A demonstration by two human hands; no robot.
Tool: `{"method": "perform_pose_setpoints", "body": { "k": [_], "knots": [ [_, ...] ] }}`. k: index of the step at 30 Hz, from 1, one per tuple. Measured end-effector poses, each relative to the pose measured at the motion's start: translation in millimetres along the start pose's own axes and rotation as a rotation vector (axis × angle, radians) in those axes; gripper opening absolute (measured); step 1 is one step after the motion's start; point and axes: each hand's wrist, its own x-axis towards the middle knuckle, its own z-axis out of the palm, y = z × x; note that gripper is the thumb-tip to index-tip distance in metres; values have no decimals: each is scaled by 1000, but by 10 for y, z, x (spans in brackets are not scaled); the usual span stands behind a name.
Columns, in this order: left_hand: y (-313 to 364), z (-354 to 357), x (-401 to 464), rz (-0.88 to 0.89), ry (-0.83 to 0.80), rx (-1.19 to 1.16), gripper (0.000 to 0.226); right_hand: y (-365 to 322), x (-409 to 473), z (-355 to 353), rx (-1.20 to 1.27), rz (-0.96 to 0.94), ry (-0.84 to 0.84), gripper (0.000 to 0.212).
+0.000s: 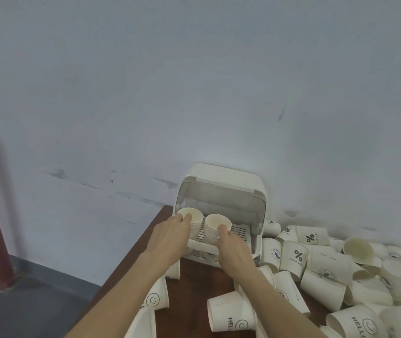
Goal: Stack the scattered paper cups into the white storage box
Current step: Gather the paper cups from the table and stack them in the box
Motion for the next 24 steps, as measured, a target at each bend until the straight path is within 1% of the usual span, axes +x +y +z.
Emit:
{"method": "perform_pose_setpoints", "body": {
  "k": [3, 5, 9, 13, 18, 22, 24],
  "knots": [
    [23, -146, -188, 15, 45, -32, 29, -3, -41, -142, 135, 8, -116, 75],
    [44, -255, -316, 22, 40, -51, 28, -11, -134, -234, 191, 23, -144, 79],
    [103, -435, -546, 22, 35, -67, 29, -39, -406, -402, 221, 3, -82, 67],
    [189, -517, -746, 22, 24, -133, 28, -42, -687, -605, 187, -54, -42, 54],
    [406, -593, -964, 28, 6, -196, 31, 3, -1073, -833, 168, -70, 11, 50],
    [636, -694, -1107, 62, 6, -232, 34, 92, -1337, -994, 137, -48, 22, 43],
    [737, -725, -1158, 79, 7, -260, 33, 153, -1430, -1066, 140, -30, 30, 44]
  ]
}}
